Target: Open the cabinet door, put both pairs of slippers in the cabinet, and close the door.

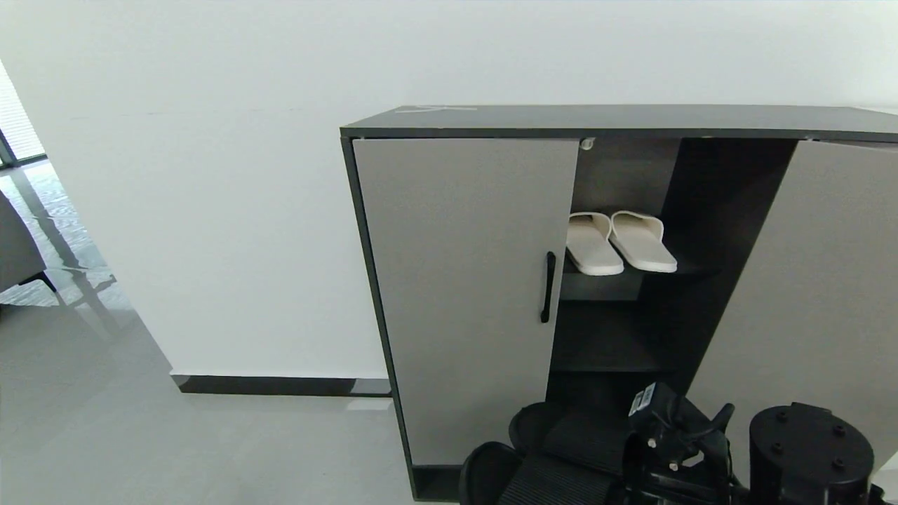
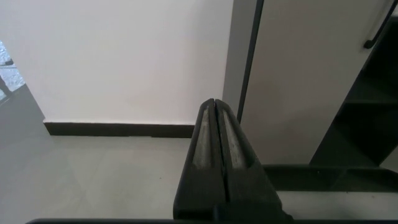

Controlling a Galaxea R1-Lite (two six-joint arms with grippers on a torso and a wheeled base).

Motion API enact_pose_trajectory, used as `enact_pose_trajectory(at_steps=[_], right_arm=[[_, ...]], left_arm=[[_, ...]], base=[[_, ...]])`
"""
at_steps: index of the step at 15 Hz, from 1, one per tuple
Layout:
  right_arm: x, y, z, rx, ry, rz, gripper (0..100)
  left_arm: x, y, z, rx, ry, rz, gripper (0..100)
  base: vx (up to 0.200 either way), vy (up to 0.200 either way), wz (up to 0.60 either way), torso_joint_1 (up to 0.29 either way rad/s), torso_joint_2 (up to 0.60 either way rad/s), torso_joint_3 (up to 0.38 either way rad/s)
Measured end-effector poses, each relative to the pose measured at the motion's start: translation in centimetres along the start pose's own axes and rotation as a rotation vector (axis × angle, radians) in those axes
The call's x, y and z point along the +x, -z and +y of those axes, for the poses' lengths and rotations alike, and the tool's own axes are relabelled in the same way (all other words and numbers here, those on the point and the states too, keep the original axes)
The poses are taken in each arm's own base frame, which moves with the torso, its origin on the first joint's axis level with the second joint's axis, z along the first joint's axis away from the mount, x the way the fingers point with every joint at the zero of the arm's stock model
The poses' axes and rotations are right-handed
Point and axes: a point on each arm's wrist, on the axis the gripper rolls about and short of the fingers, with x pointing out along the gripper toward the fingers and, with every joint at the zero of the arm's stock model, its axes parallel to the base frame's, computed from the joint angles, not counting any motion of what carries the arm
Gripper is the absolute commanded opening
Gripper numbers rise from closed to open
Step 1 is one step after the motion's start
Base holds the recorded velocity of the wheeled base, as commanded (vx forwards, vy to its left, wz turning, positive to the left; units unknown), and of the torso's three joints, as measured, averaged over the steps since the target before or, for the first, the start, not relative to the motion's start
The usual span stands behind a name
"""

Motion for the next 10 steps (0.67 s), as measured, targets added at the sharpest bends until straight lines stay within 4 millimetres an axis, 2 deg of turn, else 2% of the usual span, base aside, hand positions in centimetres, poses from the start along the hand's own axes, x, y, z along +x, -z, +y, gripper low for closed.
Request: enact_pose_trajectory(at_steps=[4, 8, 10], right_arm=[[-0.5, 0.8, -0.5, 0.012, 0.035, 0.033, 0], [-1.2, 1.4, -3.8, 0.07, 0.467, -0.002, 0], [-1.4, 1.6, -5.5, 0.134, 0.621, -0.049, 0]], left_arm=[[0.0, 0.0, 0.0, 0.0, 0.0, 0.0, 0], [0.0, 0.0, 0.0, 0.0, 0.0, 0.0, 0], [0.0, 0.0, 0.0, 0.0, 0.0, 0.0, 0]], base=[[0.0, 0.0, 0.0, -0.004, 0.02, 0.012], [0.0, 0.0, 0.0, 0.0, 0.0, 0.0], [0.0, 0.0, 0.0, 0.0, 0.0, 0.0]])
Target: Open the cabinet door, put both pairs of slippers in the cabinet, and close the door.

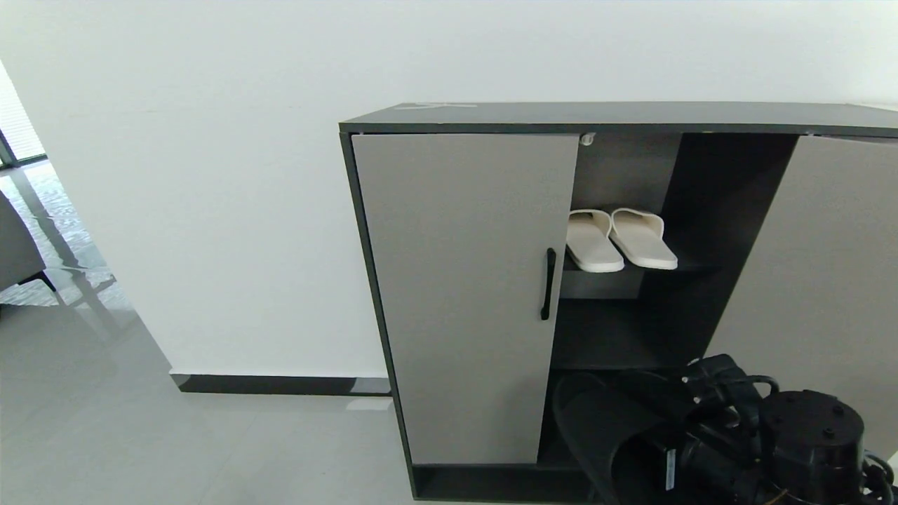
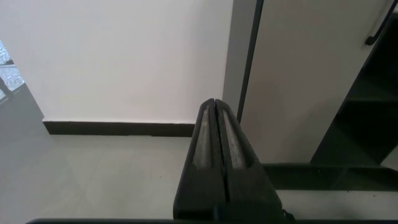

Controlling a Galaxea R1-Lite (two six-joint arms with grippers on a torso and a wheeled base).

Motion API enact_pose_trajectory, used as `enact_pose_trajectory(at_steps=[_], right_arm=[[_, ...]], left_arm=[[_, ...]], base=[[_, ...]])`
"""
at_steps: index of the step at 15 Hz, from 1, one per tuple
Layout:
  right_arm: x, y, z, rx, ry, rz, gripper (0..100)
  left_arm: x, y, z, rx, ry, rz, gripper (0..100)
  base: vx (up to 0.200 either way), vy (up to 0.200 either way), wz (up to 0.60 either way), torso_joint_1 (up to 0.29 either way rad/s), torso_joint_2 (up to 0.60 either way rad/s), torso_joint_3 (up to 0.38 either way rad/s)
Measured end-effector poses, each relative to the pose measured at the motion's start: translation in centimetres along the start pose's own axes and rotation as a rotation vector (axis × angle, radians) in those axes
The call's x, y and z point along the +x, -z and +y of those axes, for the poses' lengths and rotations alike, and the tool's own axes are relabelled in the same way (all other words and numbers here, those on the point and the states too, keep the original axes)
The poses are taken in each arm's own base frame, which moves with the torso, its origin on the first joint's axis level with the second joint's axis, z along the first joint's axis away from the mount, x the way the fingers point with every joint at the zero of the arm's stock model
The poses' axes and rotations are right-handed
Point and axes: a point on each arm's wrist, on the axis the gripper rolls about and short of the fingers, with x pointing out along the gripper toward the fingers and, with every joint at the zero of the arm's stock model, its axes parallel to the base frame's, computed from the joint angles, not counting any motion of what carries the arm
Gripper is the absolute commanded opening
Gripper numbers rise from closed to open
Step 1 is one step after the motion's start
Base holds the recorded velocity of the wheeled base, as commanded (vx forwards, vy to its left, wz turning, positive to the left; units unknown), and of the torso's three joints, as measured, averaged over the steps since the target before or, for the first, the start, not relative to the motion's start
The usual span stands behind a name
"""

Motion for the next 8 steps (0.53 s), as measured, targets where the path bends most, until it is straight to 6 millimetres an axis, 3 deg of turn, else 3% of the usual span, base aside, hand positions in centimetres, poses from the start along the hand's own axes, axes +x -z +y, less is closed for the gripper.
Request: enact_pose_trajectory(at_steps=[5, 8], right_arm=[[4.0, 0.6, -3.1, 0.06, 0.226, -0.091, 0], [7.0, 1.0, -5.2, 0.069, 0.316, -0.1, 0]], left_arm=[[0.0, 0.0, 0.0, 0.003, 0.001, 0.0, 0], [0.0, 0.0, 0.0, 0.003, 0.001, 0.0, 0]], base=[[0.0, 0.0, 0.0, 0.0, 0.0, 0.0], [0.0, 0.0, 0.0, 0.002, 0.0, -0.155]])
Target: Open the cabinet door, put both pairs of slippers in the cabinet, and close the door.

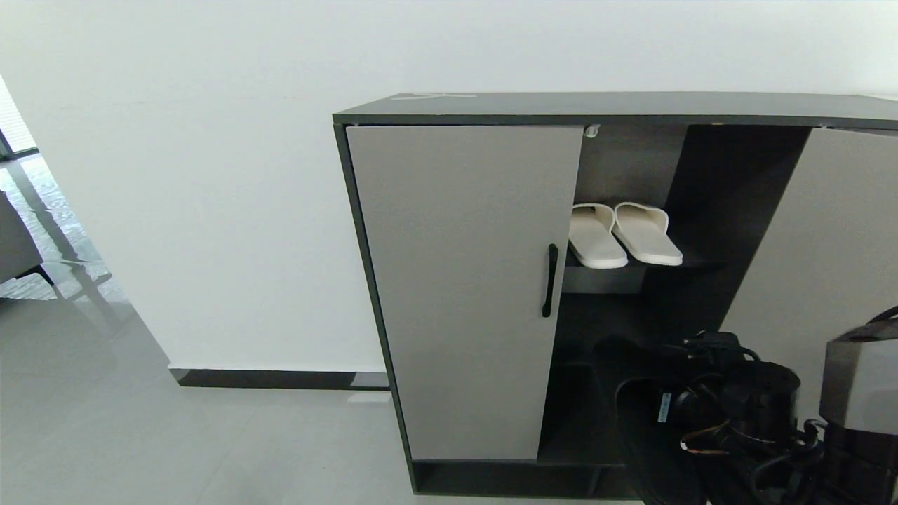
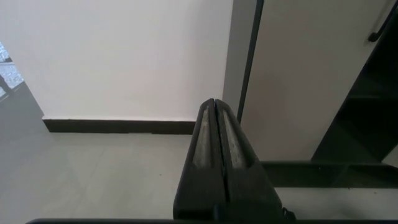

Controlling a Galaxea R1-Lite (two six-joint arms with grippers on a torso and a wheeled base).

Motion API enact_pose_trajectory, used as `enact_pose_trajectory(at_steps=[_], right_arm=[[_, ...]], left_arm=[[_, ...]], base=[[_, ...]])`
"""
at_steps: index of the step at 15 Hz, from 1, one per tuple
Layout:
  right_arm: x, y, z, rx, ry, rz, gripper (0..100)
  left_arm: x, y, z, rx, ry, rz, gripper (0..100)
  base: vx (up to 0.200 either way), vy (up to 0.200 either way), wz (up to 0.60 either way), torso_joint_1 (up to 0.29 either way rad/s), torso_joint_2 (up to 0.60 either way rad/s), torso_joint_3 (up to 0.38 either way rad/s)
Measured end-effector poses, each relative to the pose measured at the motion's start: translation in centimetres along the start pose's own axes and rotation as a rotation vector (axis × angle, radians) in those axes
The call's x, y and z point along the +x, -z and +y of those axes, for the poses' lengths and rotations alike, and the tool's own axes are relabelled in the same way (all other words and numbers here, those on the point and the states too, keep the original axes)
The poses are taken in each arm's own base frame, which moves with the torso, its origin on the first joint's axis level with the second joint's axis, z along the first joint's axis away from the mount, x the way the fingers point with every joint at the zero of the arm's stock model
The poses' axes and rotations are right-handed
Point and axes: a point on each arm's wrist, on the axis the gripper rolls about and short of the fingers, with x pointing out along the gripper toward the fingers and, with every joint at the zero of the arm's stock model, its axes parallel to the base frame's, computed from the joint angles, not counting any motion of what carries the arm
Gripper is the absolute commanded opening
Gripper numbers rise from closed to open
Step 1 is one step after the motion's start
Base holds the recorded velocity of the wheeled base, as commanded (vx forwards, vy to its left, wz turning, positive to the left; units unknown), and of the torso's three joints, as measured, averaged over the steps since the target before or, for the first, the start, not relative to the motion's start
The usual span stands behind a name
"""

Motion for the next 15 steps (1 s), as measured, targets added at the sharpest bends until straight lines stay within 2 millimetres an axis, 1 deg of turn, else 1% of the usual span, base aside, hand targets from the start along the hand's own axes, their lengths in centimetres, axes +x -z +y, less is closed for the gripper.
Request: enact_pose_trajectory(at_steps=[2, 4, 8, 11, 12, 14, 15], right_arm=[[1.5, 0.0, 0.0, -0.01, 0.014, -0.019, 0], [3.4, -0.7, 0.4, -0.021, 0.017, -0.07, 0], [7.7, -2.0, 0.8, -0.043, 0.041, -0.172, 0], [11.2, -3.3, 0.6, -0.057, 0.076, -0.258, 0], [12.5, -3.7, 0.4, -0.054, 0.087, -0.28, 0], [14.6, -4.2, 0.4, -0.049, 0.094, -0.306, 0], [15.4, -4.4, 0.5, -0.051, 0.091, -0.304, 0]], left_arm=[[0.0, 0.0, 0.0, 0.0, 0.0, 0.0, 0], [0.0, 0.0, 0.0, 0.0, 0.0, 0.0, 0], [0.0, 0.0, 0.0, -0.001, 0.0, 0.001, 0], [0.0, 0.0, 0.0, -0.002, 0.0, 0.0, 0], [0.0, 0.0, 0.0, -0.001, 0.0, 0.0, 0], [0.0, 0.0, 0.0, -0.001, 0.0, 0.0, 0], [0.0, 0.0, 0.0, -0.001, 0.0, 0.0, 0]], base=[[0.0, 0.0, 0.0, 0.005, 0.01, -0.19], [0.0, 0.0, 0.0, 0.005, 0.01, -0.19], [0.0, 0.0, 0.0, 0.002, 0.01, -0.198], [0.0, 0.0, 0.0, 0.002, 0.0, -0.041], [0.2, 0.2, 0.0, 0.002, 0.0, -0.036], [0.2, 0.0, 0.0, 0.0, 0.01, -0.01], [0.0, 0.0, 0.0, 0.0, 0.0, 0.0]])
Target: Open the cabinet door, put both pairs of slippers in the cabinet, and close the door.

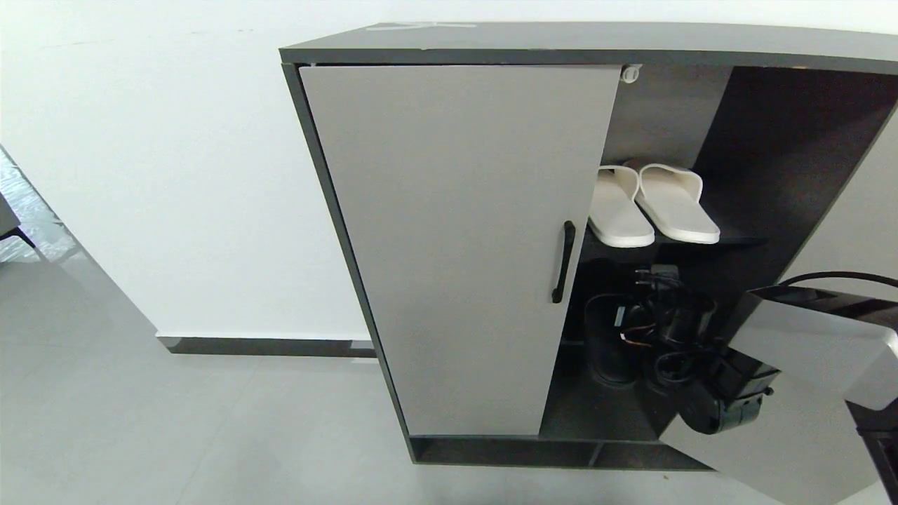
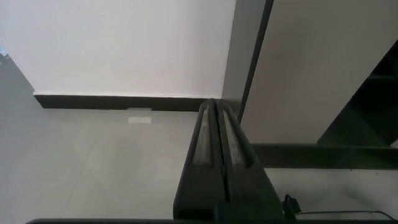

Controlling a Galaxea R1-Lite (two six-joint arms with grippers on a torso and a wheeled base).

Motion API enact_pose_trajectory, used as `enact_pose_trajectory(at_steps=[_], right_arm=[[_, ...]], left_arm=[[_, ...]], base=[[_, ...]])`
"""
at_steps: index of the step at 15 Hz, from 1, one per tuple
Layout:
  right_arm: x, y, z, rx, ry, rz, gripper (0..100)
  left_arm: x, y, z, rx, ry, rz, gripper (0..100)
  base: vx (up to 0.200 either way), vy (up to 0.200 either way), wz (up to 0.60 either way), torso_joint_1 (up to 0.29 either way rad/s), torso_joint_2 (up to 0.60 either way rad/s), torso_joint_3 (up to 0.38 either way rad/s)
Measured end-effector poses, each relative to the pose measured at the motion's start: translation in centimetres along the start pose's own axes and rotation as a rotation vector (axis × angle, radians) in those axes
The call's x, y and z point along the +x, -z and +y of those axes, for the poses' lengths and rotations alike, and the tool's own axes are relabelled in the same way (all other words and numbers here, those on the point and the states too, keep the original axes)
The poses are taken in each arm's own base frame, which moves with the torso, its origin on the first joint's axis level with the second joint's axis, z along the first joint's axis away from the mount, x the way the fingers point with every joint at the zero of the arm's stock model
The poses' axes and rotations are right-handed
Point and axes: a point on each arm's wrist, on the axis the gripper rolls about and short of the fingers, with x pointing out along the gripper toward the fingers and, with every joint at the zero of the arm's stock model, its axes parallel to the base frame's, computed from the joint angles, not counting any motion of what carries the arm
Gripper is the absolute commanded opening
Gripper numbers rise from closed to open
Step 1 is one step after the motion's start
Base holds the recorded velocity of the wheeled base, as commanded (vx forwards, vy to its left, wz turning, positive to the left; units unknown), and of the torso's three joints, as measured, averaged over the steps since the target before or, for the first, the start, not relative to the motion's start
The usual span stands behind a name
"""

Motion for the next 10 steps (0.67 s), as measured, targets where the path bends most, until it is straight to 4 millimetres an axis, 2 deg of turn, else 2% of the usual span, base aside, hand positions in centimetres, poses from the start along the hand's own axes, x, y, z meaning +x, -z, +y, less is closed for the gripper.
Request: enact_pose_trajectory(at_steps=[2, 10], right_arm=[[1.3, 0.2, 0.2, -0.008, -0.001, 0.019, 0], [3.4, 1.2, 0.8, -0.005, -0.003, 0.011, 0]], left_arm=[[0.0, 0.0, 0.0, 0.0, 0.0, 0.0, 0], [0.0, 0.0, 0.0, 0.0, 0.0, 0.0, 0]], base=[[0.0, 0.0, 0.0, 0.0, 0.0, 0.0], [0.0, 0.0, 0.0, 0.0, 0.0, 0.0]])
